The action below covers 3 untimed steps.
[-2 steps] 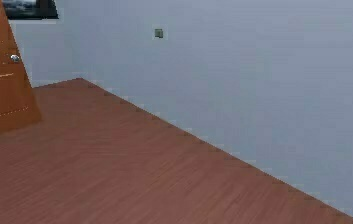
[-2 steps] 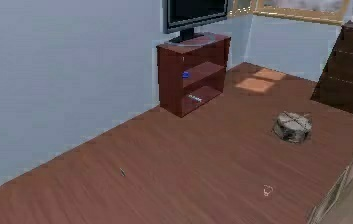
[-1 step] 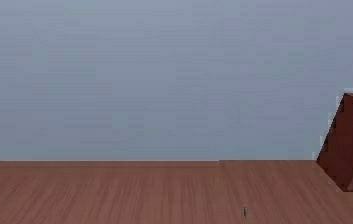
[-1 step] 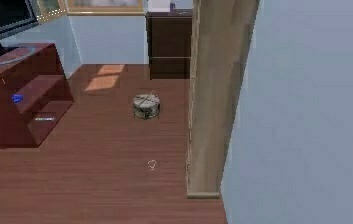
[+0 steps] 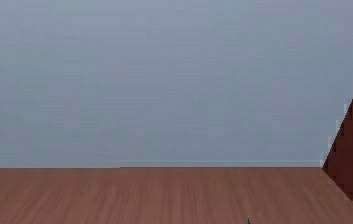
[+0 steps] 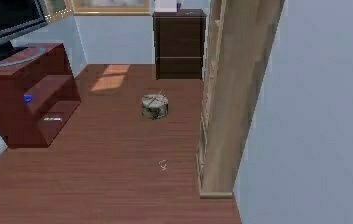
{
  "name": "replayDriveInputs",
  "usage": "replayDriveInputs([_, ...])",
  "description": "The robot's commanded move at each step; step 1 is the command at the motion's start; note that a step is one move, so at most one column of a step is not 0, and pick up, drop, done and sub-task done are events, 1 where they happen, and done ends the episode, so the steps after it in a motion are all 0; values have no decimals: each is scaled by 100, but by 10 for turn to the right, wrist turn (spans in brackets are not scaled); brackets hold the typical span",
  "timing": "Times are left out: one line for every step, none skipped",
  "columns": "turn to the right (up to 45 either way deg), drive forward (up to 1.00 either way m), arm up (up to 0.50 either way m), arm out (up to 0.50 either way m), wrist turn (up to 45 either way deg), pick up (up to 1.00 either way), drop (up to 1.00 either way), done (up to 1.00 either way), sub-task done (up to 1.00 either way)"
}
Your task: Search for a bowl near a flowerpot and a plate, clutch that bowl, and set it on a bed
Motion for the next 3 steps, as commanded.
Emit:
replayDriveInputs([-450,0,0,0,0,0,0,0,0])
replayDriveInputs([-420,0,0,0,0,0,0,0,0])
replayDriveInputs([0,100,0,0,0,0,0,0,0])
